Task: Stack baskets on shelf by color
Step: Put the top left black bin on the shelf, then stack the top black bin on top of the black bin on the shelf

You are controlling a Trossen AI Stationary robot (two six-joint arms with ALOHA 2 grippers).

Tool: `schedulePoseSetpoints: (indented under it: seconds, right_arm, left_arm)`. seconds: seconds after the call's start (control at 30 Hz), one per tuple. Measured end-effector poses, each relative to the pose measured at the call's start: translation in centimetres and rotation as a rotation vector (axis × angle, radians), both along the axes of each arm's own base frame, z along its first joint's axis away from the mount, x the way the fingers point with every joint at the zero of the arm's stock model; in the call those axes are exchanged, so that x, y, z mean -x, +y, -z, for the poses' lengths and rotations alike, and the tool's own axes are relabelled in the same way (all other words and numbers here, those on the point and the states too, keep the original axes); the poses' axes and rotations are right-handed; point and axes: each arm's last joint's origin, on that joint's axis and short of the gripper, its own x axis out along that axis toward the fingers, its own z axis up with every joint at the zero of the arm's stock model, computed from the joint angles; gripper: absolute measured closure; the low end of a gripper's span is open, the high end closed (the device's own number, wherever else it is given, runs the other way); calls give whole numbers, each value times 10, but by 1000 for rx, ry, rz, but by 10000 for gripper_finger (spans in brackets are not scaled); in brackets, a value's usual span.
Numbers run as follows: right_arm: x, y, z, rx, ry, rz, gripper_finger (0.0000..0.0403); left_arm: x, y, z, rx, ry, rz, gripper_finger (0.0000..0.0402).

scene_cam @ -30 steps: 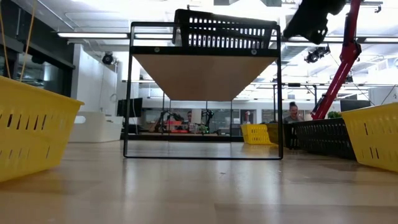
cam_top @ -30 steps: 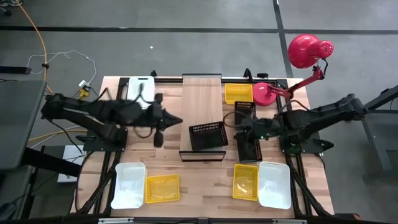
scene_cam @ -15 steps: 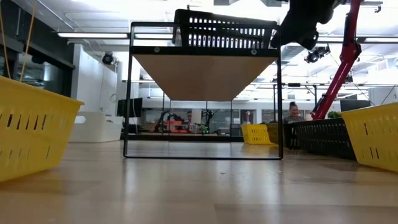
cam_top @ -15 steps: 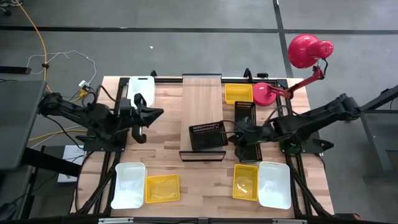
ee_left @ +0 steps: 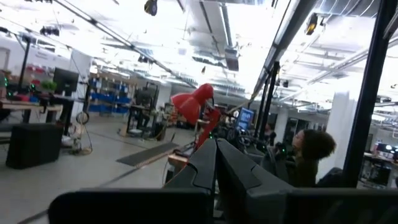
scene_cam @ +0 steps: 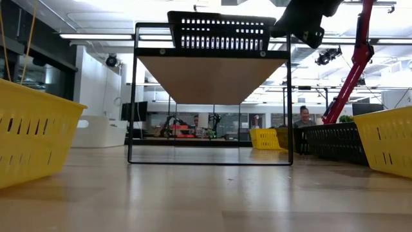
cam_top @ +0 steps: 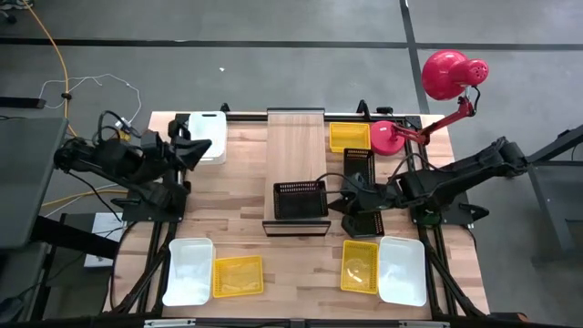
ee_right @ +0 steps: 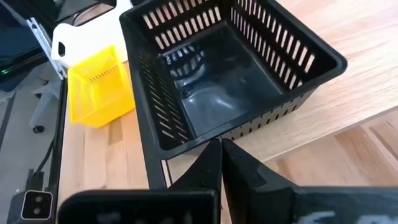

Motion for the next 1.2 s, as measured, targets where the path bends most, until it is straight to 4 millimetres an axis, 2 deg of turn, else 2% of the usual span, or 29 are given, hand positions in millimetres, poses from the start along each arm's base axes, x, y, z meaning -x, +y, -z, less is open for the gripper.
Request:
schedulePoseSetpoints:
  seconds: [0.1,0.23,0.37,0.47,0.57,0.73,0.83,0.93,1.03,1.2]
  right_arm:
    - [6,-4,-4,40,35,37,403]
    - [22,-15,-31,100,44,183,403]
    - [39,-34,-31,27,185,386,403]
    - [49,-43,-21,-74,294,529,398]
    - [56,-50,-3,-127,392,599,370]
    - [67,-65,35,-232,435,811,277]
    - [69,-77,56,-255,400,914,218]
    - [72,-93,72,-258,366,1030,178]
    - [75,-106,83,-271,362,1110,166]
    - [77,-123,92,-260,338,1190,169]
  left_arm:
    - [3,1,-1,-7,-6,-1,401]
    - [2,0,1,-14,15,4,401]
    - [-1,-1,7,2,73,27,401]
    - [-3,-1,11,33,95,39,401]
    - [-3,-1,11,55,92,47,401]
    - [-3,-1,11,58,90,48,401]
    - [-3,-1,11,63,86,48,401]
    - [-3,-1,11,84,78,45,401]
    - [-3,-1,10,88,63,44,401]
    - [-3,-1,10,125,49,56,401]
